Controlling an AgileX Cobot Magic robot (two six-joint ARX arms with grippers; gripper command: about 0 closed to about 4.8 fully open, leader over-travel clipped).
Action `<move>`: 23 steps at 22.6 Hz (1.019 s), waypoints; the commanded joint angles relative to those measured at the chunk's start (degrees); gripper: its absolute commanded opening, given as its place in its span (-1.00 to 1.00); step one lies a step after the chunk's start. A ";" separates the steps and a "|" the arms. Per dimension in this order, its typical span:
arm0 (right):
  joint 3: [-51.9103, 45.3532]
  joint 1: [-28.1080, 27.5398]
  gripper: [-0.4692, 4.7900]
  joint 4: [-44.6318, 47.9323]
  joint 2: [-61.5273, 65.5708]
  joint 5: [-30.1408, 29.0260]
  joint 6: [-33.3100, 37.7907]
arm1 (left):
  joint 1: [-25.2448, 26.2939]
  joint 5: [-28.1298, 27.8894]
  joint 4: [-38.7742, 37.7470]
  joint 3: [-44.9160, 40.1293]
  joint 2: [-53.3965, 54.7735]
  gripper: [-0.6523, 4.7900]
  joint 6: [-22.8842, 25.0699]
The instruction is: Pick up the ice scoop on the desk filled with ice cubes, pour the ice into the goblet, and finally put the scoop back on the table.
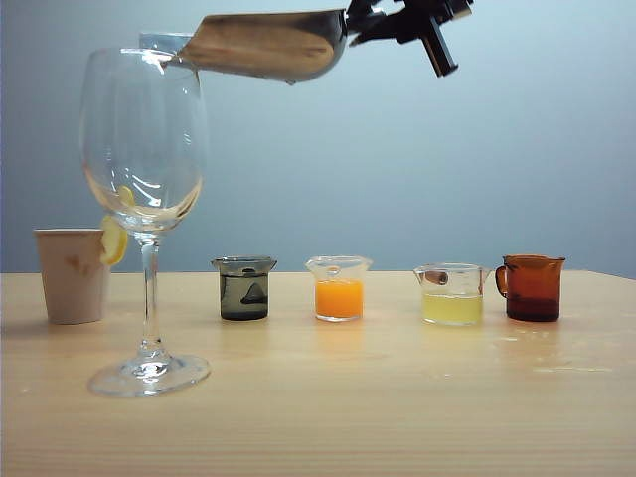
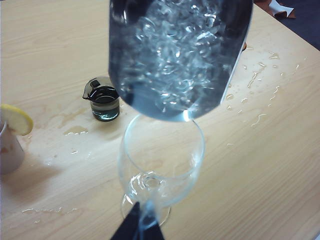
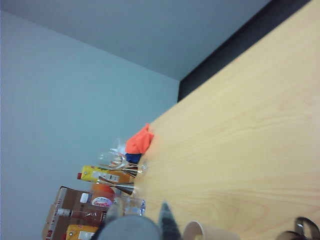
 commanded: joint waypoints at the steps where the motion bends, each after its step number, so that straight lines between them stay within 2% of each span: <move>1: 1.09 0.02 -0.84 0.68 -0.48 -0.28 -1.33 | 0.07 0.02 0.48 0.28 -0.11 -0.76 0.20; 23: 1.55 0.00 -0.84 0.63 -0.50 -0.26 -2.71 | 0.07 0.02 0.48 0.28 -0.11 -0.76 0.20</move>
